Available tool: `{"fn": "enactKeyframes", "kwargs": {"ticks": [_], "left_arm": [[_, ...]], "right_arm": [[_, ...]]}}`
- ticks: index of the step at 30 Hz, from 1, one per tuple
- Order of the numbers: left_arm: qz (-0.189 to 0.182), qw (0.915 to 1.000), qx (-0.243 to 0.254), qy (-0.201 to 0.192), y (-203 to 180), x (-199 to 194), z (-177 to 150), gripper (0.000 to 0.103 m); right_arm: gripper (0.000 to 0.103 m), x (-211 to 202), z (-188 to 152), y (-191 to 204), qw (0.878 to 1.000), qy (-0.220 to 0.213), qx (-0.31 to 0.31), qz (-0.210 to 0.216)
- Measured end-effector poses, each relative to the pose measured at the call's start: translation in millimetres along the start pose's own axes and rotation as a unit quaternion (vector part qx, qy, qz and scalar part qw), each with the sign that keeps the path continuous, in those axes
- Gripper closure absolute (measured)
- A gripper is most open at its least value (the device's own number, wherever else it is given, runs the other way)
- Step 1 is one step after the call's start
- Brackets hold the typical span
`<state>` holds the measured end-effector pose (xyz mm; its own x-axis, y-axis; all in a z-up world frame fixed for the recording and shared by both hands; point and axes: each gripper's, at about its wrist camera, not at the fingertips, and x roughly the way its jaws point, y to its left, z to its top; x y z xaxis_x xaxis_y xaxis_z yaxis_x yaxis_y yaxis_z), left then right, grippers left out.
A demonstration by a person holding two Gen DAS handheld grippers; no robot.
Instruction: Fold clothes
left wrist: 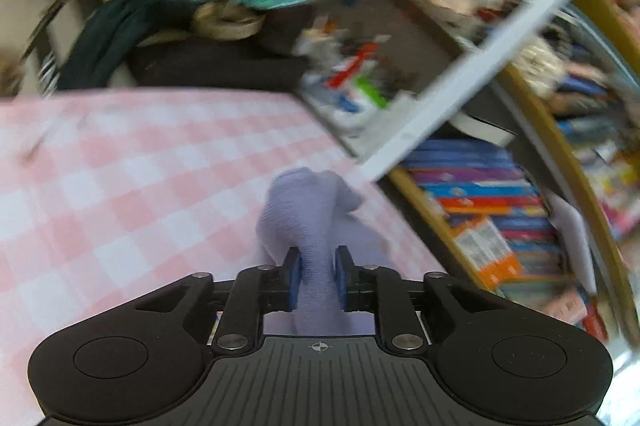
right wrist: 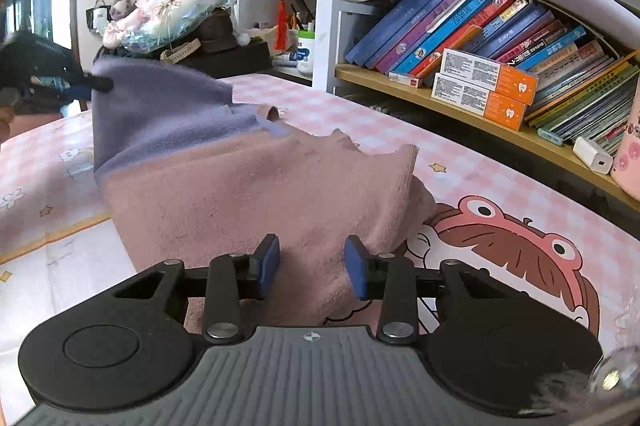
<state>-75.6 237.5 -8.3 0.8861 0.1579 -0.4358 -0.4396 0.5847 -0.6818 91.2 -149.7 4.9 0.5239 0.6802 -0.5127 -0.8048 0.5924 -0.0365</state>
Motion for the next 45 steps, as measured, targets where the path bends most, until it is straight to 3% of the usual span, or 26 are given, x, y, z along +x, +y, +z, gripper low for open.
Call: {"fn": "enactKeyframes", "kwargs": {"ticks": [4,9,13,17,22,25,28,30,32,33,35,36,37,40,41,43,44,45], "left_arm": [[0.023,0.9992,-0.028,0.015,15.5,12.1,-0.7,0.077],[0.032,0.999,-0.025,0.021,18.4,22.6,-3.5,0.064],[0.028,0.9993,-0.021,0.01,16.8,24.7,-5.8,0.064],[0.028,0.9995,-0.017,0.005,15.8,26.3,-6.0,0.069],[0.026,0.9995,-0.014,0.008,17.7,25.9,-5.1,0.086],[0.008,0.9999,0.006,-0.006,7.0,17.7,-2.9,0.093],[-0.022,0.9963,0.079,-0.026,-30.9,3.4,-3.6,0.094],[-0.044,0.9891,0.135,-0.039,-60.0,-6.6,-6.2,0.094],[-0.069,0.9737,0.211,-0.052,-95.4,-16.3,-20.0,0.094],[-0.082,0.9607,0.259,-0.056,-113.5,-20.4,-34.3,0.094],[-0.106,0.9271,0.354,-0.064,-149.8,-28.5,-62.9,0.094],[-0.118,0.9054,0.403,-0.065,-166.7,-31.2,-79.4,0.093],[-0.128,0.8758,0.462,-0.057,-181.1,-30.6,-102.5,0.093],[-0.138,0.7753,0.616,-0.002,-203.7,-19.1,-174.1,0.088],[-0.137,0.7493,0.648,0.018,-205.3,-13.4,-192.0,0.088],[-0.123,0.7329,0.668,0.046,-200.7,-2.1,-210.9,0.087],[-0.119,0.7287,0.672,0.055,-198.8,1.9,-216.6,0.086],[-0.121,0.7336,0.666,0.056,-197.5,2.5,-215.0,0.085]], "right_arm": [[0.068,-0.3,0.2,-0.4,1.0,-0.001,0.001,0.0],[0.066,-1.5,-0.1,-1.5,1.0,-0.004,0.005,-0.002],[0.063,-6.6,-1.5,-10.7,0.999,-0.01,0.051,0.012],[0.063,-7.2,-0.3,-11.6,0.998,0.001,0.064,0.006],[0.064,-7.8,-1.7,-11.6,0.997,0.009,0.078,0.007],[0.064,-6.6,-3.1,-15.7,0.995,0.01,0.094,0.014],[0.064,-5.4,-4.6,-19.8,0.994,0.011,0.109,0.02],[0.064,-4.6,-5.5,-22.5,0.992,0.012,0.12,0.025],[0.064,-3.8,-6.5,-25.3,0.991,0.013,0.13,0.029],[0.064,-3.8,-6.8,-26.1,0.991,0.013,0.133,0.03],[0.064,-3.8,-7.1,-28.3,0.99,0.013,0.138,0.031],[0.064,-3.8,-7.3,-29.5,0.989,0.013,0.142,0.033],[0.064,-3.8,-7.6,-30.8,0.989,0.013,0.146,0.035],[0.064,-4.1,-9.2,-38.7,0.984,0.015,0.17,0.043],[0.064,-4.2,-9.9,-42.9,0.982,0.016,0.184,0.048],[0.064,-4.5,-11.4,-51.4,0.976,0.018,0.21,0.058],[0.064,-4.5,-12.5,-55.5,0.972,0.019,0.224,0.063],[0.064,-4.4,-13.8,-59.5,0.969,0.021,0.237,0.068]]}}
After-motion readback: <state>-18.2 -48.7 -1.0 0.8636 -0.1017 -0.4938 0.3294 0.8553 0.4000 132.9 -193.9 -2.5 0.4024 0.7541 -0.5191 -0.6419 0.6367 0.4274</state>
